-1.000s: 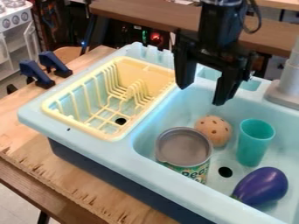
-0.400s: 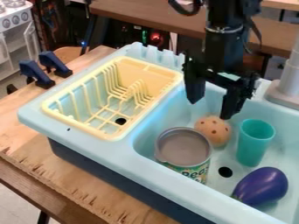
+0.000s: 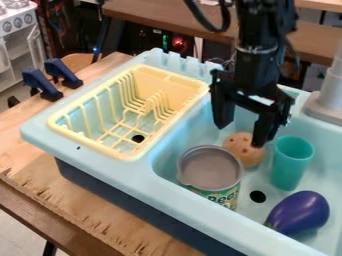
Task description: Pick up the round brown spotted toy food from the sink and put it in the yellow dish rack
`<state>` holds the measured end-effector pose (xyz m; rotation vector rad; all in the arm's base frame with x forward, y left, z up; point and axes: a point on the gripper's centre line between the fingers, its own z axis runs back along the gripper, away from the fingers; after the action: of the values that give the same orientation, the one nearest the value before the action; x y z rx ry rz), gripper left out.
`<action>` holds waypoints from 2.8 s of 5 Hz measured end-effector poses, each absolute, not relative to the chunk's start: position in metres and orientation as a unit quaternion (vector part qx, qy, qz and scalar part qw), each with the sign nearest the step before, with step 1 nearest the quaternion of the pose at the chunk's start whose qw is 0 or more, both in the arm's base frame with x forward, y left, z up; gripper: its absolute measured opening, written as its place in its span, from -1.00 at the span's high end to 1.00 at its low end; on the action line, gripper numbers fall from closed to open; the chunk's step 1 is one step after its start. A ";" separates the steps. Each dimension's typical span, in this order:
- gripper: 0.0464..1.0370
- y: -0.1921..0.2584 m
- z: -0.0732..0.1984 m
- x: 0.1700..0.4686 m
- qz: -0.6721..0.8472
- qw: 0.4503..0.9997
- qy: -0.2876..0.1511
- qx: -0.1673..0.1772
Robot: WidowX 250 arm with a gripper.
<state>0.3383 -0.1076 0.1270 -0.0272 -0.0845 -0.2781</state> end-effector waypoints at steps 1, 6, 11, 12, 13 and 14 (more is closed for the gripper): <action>-0.94 -0.104 0.106 0.341 -0.138 0.990 -0.014 -0.012; -0.17 -0.118 0.102 0.340 -0.162 0.986 -0.020 -0.015; -0.14 -0.101 0.191 0.290 -0.122 0.990 -0.062 0.014; -0.14 -0.079 0.209 0.274 -0.095 0.992 -0.083 0.000; -0.14 -0.045 0.207 0.260 -0.052 0.995 -0.084 -0.020; -0.14 -0.015 0.201 0.247 -0.020 0.996 -0.082 -0.026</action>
<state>0.2466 -0.0154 0.2008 -0.0516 -0.1637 -0.0404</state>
